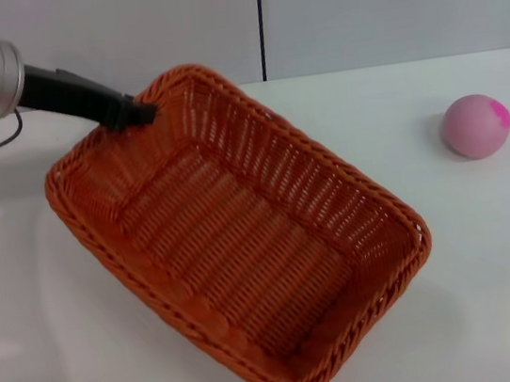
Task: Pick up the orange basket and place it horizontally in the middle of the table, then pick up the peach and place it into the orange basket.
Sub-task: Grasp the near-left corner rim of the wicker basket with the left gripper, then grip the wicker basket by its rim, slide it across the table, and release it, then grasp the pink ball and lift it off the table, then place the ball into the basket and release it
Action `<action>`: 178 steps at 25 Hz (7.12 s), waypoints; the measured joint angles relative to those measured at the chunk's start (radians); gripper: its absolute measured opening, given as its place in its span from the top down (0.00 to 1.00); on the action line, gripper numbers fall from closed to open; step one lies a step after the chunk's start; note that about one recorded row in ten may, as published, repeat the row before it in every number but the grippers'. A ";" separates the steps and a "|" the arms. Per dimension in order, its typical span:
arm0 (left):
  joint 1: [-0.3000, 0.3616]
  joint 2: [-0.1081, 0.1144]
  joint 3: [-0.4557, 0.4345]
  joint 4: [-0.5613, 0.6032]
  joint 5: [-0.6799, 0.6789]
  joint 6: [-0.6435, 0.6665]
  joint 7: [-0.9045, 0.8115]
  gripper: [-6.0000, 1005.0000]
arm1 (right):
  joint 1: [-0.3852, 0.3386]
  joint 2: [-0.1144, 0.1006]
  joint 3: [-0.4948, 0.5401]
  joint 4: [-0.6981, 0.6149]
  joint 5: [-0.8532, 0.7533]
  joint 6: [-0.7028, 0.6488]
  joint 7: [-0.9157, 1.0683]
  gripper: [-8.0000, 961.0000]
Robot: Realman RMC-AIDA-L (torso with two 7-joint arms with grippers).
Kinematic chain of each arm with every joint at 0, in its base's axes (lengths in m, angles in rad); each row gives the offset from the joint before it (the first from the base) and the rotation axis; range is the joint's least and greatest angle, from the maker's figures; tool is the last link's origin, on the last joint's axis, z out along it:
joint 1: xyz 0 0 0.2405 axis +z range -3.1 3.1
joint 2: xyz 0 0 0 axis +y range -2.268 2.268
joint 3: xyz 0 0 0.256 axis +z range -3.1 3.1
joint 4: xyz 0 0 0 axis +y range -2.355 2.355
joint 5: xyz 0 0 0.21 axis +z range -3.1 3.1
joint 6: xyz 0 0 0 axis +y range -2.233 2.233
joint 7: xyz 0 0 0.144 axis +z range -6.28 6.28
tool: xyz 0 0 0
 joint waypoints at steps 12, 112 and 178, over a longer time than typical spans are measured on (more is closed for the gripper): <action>-0.034 0.008 -0.164 0.002 -0.052 0.073 -0.115 0.82 | 0.009 -0.001 0.000 -0.009 0.000 0.015 0.000 0.30; 0.224 -0.006 -0.443 -0.730 -1.083 0.144 1.138 0.34 | 0.441 -0.212 -0.522 -0.671 -1.689 -0.259 1.397 0.36; 0.198 -0.006 -0.450 -0.813 -1.083 0.188 1.141 0.34 | 0.405 -0.021 -0.783 -0.998 -1.154 -0.370 1.282 0.73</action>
